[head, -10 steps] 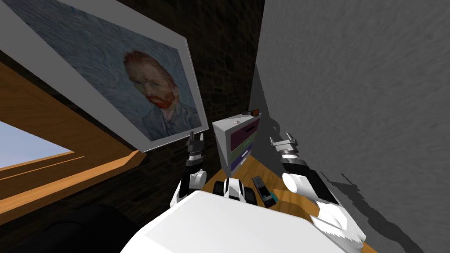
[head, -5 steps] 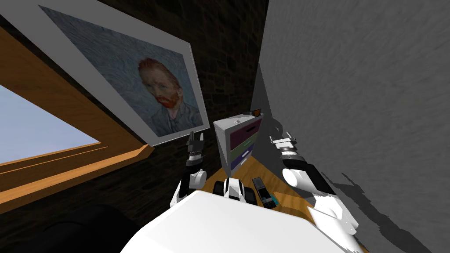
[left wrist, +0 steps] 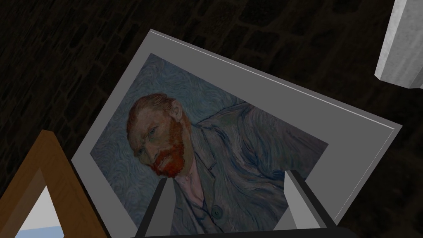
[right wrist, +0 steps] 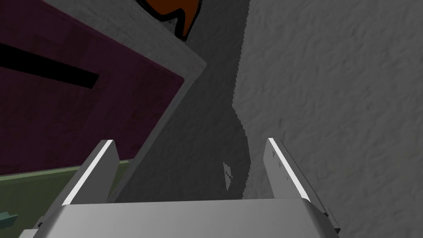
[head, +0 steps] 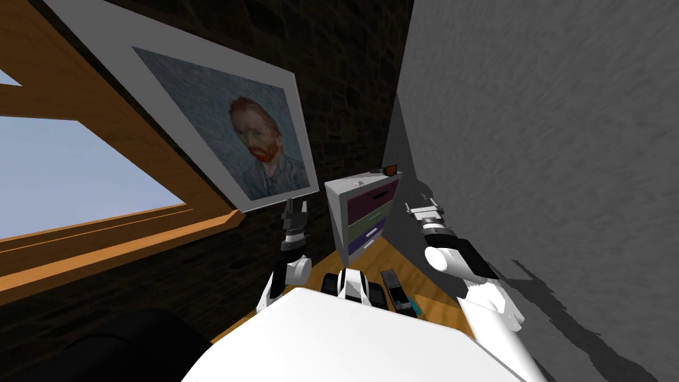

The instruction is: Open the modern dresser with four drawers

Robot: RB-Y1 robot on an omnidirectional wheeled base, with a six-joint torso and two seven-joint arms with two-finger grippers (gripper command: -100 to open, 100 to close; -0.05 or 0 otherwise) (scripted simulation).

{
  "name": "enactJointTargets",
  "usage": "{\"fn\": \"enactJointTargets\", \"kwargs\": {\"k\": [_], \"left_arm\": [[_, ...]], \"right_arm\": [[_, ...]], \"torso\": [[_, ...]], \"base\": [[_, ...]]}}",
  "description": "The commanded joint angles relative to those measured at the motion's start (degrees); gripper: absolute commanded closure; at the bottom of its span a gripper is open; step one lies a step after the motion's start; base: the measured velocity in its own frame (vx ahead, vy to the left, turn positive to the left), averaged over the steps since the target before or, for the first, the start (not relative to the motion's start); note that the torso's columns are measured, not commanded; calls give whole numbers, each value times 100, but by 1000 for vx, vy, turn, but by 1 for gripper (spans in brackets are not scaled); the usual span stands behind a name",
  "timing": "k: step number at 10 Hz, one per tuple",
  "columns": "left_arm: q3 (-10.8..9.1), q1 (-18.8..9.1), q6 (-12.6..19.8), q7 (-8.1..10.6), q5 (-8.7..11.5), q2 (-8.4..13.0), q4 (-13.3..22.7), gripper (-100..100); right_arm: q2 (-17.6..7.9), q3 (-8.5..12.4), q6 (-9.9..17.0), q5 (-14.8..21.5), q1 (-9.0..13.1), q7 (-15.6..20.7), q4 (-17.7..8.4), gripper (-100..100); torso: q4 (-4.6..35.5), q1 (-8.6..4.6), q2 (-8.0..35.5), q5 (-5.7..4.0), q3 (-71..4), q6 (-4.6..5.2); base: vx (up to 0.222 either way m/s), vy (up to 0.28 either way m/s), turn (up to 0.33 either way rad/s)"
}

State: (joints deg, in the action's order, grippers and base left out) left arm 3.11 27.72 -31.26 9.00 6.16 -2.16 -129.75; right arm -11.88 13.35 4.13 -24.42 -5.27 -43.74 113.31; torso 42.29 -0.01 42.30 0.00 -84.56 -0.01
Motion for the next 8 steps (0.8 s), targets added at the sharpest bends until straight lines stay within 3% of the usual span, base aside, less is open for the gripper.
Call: {"fn": "enactJointTargets", "kwargs": {"k": [1,4,7,8], "left_arm": [[0,1,0,0,0,0,0,0],[0,0,0,0,0,0,0,0],[0,1,0,0,0,0,0,0],[0,0,0,0,0,0,0,0]], "right_arm": [[-8,144,323,-242,306,-407,-214,-100],[-6,235,517,-404,502,-745,-367,-100],[22,414,904,-726,895,-1239,-688,-100],[22,414,904,-726,895,-1297,-688,-100]], "torso": [[0,2,-1,0,0,3],[-1,0,-3,0,-2,0],[0,1,-1,0,0,4],[0,-1,-1,0,-1,0]], "base": [[-32,-64,181],[-31,-62,111],[-40,-65,154],[-30,-59,82]]}}
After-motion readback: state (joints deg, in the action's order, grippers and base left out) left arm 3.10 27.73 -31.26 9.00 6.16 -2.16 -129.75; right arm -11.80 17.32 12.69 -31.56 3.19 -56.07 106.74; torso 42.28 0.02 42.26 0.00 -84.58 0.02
